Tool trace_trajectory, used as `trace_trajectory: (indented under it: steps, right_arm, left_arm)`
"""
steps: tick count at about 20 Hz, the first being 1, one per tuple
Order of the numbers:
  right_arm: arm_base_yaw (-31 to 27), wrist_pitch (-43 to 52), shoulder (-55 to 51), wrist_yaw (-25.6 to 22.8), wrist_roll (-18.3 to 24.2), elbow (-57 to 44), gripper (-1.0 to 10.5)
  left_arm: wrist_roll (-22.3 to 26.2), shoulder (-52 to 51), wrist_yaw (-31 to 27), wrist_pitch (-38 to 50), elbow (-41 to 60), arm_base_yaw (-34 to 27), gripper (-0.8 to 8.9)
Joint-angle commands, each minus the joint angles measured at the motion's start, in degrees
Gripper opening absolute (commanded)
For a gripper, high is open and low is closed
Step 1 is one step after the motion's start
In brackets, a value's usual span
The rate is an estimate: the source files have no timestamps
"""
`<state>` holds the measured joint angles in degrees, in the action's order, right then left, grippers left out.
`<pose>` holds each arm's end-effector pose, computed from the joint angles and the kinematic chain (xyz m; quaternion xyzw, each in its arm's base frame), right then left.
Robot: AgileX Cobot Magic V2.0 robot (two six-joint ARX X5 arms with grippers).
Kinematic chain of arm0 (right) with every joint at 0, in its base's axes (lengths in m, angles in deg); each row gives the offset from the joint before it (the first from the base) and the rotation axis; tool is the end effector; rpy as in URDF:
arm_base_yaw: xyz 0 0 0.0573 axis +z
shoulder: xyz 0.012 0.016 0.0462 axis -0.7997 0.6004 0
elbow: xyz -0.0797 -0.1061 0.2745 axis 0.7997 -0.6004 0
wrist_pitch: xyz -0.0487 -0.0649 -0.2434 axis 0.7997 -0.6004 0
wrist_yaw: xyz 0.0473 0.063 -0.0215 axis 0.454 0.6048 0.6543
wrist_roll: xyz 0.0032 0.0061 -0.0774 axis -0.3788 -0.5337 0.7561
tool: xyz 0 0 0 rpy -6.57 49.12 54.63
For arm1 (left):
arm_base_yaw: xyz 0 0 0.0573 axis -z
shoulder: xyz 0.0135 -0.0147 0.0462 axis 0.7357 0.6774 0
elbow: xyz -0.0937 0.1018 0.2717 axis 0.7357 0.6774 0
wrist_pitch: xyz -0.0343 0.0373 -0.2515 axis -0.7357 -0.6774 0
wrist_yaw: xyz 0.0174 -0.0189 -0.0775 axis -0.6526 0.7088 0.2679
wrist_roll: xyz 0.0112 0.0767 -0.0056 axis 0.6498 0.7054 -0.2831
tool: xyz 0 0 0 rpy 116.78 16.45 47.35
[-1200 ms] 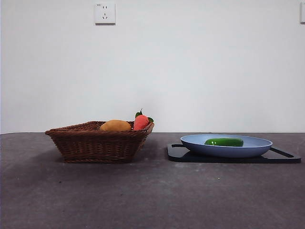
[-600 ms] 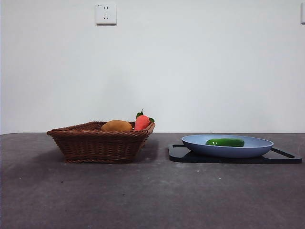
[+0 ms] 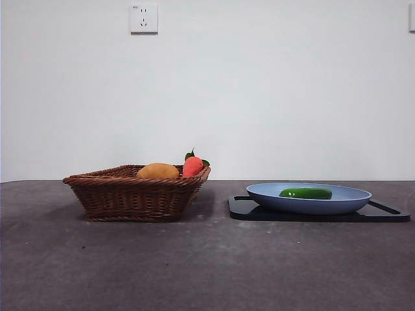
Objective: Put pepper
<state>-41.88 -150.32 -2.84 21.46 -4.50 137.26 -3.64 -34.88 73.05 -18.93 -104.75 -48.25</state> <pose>0.1488 0.0541 0.3974 0.0251 0.4854 0.2655 0.8326 0.0788 0.0011 0.4402 0.0610 -0.1313 0.0144 0.9894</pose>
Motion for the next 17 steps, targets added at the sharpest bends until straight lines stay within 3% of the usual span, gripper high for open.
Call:
trace_trajectory:
  steps: [1,8,17]
  right_arm:
    - [0.04,-0.37,0.33,-0.09,-0.35,1.11,0.1]
    - [0.04,-0.37,0.35,-0.09,-0.35,1.11,0.1]
    - [0.04,-0.37,0.35,-0.07,-0.35,1.11,0.1]
  left_arm:
    - [-1.31,-5.7,-0.04,4.5,12.87,-1.66,0.08]
    - [-9.14,-18.99,-0.11,6.58,37.75,-3.87,0.08]
    - [-11.58,-25.9,-0.09,7.41,50.27,-4.09,0.08]
